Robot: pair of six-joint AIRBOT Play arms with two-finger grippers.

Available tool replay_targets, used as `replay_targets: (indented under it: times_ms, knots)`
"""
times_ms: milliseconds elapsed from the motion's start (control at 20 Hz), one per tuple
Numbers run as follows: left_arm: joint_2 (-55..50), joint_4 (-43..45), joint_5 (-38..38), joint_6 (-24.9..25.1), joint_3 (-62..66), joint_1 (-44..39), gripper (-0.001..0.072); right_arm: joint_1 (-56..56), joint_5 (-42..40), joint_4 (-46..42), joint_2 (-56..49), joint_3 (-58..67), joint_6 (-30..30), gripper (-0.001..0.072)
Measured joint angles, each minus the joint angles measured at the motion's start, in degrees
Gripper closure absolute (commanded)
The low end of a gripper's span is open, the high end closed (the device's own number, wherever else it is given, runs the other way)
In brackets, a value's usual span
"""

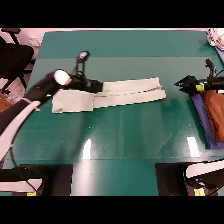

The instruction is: Fold the shirts.

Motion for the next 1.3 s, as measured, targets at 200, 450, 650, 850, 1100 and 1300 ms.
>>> replay_targets:
  times_ms: [200, 450, 650, 850, 1100, 1300]
  knots:
    - [-7.3, 1.97, -0.79, -9.99, 3.21, -3.48, 0.0687, 0.13, -0.39, -1.49, -1.16, 0.81, -0.11, -0.0008]
    - [-11.02, 5.92, -2.82, -19.56, 4.28, -4.68, 0.0688, 1.99, 1.75, -7.69, -3.91, 7.82, 1.22, -0.0008]
    - [-12.57, 7.85, -2.93, -23.04, 4.5, -4.83, 0.0687, 4.24, 2.82, -9.42, -7.3, 12.63, 2.64, -0.0008]
    - [-13.4, 7.96, -2.75, -24.22, 4.66, -4.9, 0.0687, 6.95, 4.57, -8.94, -11.08, 14.84, 2.97, -0.0008]
    - [-13.7, 8.39, -3.06, -24.57, 4.7, -4.9, 0.0686, 10.08, 5.86, -5.29, -14.51, 15.61, 1.79, -0.0008]
    - [-13.77, 8.55, -3.34, -24.59, 4.68, -4.9, 0.0686, 12.39, 6.21, -2.6, -16.55, 15.74, 1.51, -0.0003]
